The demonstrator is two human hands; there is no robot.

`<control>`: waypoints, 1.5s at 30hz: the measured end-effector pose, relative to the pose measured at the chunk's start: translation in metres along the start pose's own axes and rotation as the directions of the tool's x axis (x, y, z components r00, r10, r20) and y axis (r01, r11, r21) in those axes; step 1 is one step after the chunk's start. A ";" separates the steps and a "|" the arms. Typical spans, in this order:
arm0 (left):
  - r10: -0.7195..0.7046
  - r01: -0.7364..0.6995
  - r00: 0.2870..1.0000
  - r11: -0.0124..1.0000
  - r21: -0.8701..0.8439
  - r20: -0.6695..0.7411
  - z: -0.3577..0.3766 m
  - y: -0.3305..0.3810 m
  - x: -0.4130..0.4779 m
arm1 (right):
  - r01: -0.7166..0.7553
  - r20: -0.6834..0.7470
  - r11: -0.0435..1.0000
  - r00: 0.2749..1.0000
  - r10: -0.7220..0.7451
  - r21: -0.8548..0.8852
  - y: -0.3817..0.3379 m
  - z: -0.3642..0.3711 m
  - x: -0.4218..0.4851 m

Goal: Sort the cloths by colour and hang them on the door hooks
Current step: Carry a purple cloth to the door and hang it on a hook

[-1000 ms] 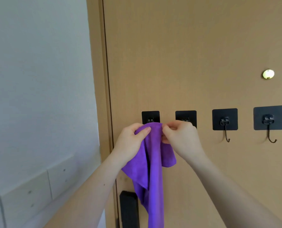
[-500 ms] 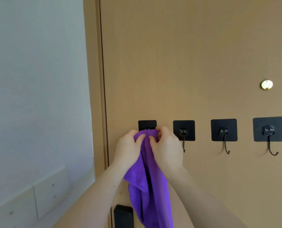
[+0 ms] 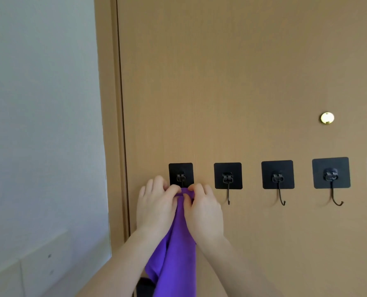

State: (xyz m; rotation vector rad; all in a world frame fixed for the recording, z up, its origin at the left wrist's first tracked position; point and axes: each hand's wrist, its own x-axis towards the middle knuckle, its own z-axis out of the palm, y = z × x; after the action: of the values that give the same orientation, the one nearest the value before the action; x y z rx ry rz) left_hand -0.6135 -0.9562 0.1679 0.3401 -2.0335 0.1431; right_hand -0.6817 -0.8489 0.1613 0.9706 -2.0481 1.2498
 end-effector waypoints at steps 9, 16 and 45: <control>-0.101 0.227 0.938 0.901 -0.370 0.330 -0.009 -0.005 0.002 | -0.061 0.069 0.993 0.996 0.054 0.105 0.005 0.005 -0.013; -0.135 0.508 0.810 0.649 -0.567 0.571 -0.022 -0.006 0.007 | -0.176 0.123 0.966 0.980 0.155 0.190 0.012 -0.001 -0.012; -0.109 0.397 0.773 0.851 -0.343 0.625 -0.028 0.001 0.036 | -0.650 0.815 0.559 0.574 -0.083 0.515 0.021 -0.006 -0.006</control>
State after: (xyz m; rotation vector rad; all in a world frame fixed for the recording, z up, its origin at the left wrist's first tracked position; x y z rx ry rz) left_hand -0.6059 -0.9550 0.2128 0.3928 -2.5128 -0.7048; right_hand -0.6941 -0.8357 0.1485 1.8769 -2.3536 2.4174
